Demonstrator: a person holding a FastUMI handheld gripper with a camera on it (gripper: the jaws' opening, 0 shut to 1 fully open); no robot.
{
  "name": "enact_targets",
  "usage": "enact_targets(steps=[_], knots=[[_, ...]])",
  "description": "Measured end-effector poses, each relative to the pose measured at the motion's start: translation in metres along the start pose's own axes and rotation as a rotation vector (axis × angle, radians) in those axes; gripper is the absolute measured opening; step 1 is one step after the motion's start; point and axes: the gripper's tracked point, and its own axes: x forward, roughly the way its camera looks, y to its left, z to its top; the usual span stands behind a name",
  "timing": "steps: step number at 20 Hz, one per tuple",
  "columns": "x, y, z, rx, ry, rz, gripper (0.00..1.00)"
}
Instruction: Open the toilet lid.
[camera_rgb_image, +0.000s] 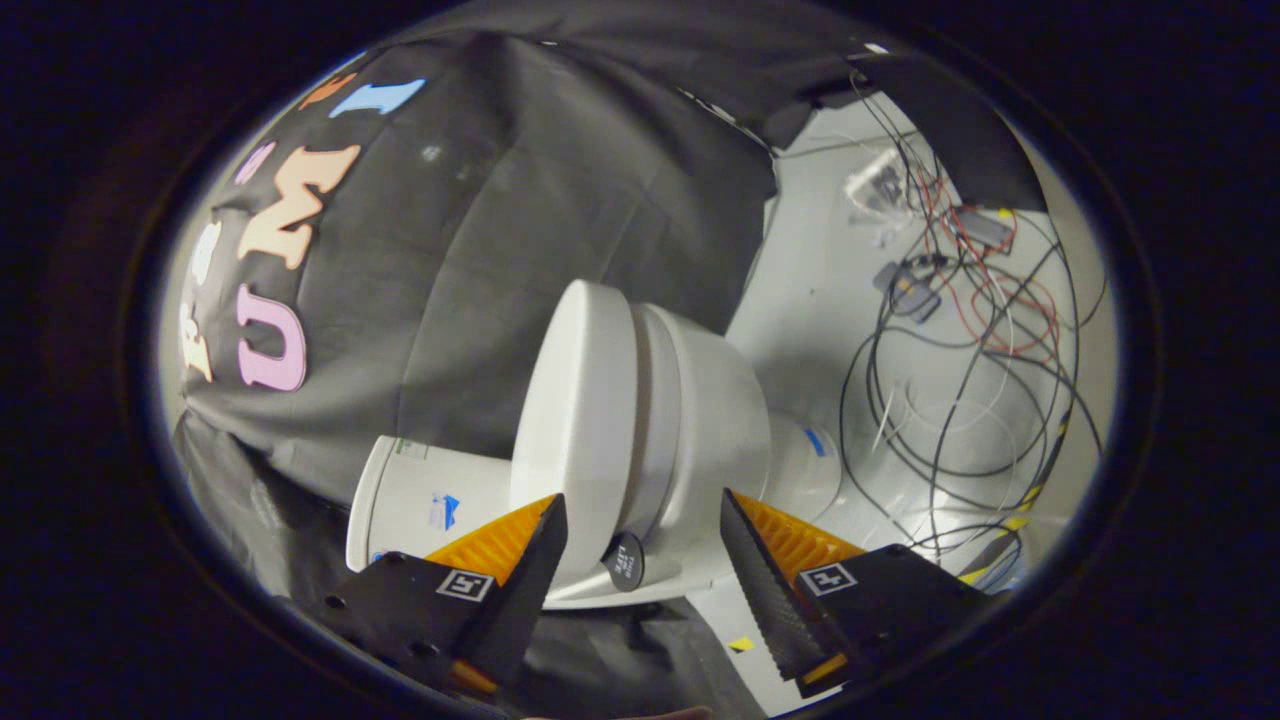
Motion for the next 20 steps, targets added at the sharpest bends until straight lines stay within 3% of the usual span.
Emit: enact_targets(steps=[4,12,15,17,19,20], knots=[[0.012,0.004,-0.026,0.013,0.073,0.043,0.94],[0.020,0.004,-0.048,0.030,0.171,0.041,0.82],[0.021,0.003,-0.053,0.049,0.200,0.049,0.82],[0.017,0.010,-0.055,0.119,0.185,0.064,0.55],[0.029,0.009,-0.049,0.098,0.167,0.067,0.29],[0.027,0.010,-0.050,0.079,0.159,0.064,0.29]])
